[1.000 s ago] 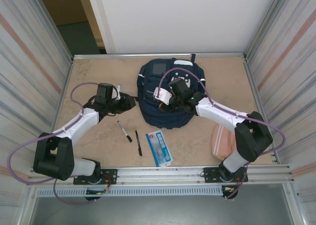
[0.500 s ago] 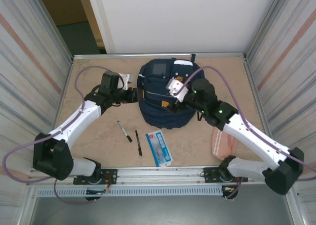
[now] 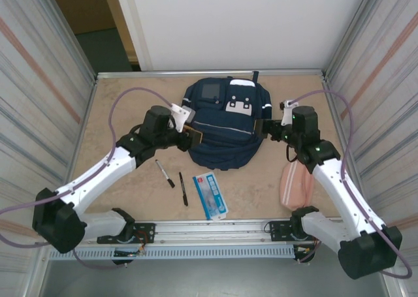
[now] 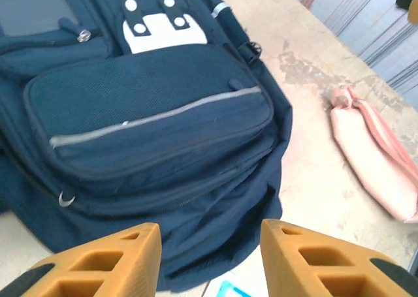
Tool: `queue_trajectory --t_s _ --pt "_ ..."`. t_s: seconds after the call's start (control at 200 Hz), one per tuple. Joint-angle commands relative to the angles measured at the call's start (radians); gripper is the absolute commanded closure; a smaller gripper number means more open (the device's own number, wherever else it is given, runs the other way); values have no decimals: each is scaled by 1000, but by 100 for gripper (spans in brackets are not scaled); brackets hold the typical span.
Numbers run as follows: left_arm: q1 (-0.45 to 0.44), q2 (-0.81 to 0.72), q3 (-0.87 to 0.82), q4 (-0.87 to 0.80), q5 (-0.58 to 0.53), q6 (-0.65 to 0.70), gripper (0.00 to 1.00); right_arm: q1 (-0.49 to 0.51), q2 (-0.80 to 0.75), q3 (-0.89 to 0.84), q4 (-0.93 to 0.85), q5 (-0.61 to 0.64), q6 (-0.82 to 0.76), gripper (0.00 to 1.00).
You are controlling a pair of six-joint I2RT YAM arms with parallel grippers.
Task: Pack the student bag
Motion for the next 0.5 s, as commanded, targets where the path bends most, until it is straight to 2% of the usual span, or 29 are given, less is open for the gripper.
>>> queue_trajectory --t_s 0.0,0.14,0.316,0.361,0.496 --pt "3 -74 -95 -55 -49 -50 57 10 51 62 -187 -127 84 5" --pt "3 -145 -156 -115 -56 -83 56 -2 63 9 -201 63 213 3" --pt "2 -159 -186 -175 -161 -196 56 -7 82 -50 -255 344 410 1" --pt "4 -163 -195 -184 -182 -218 56 -44 77 -85 -249 348 457 1" --pt "16 -181 -223 -148 -194 -247 55 -184 74 -199 -225 245 570 1"
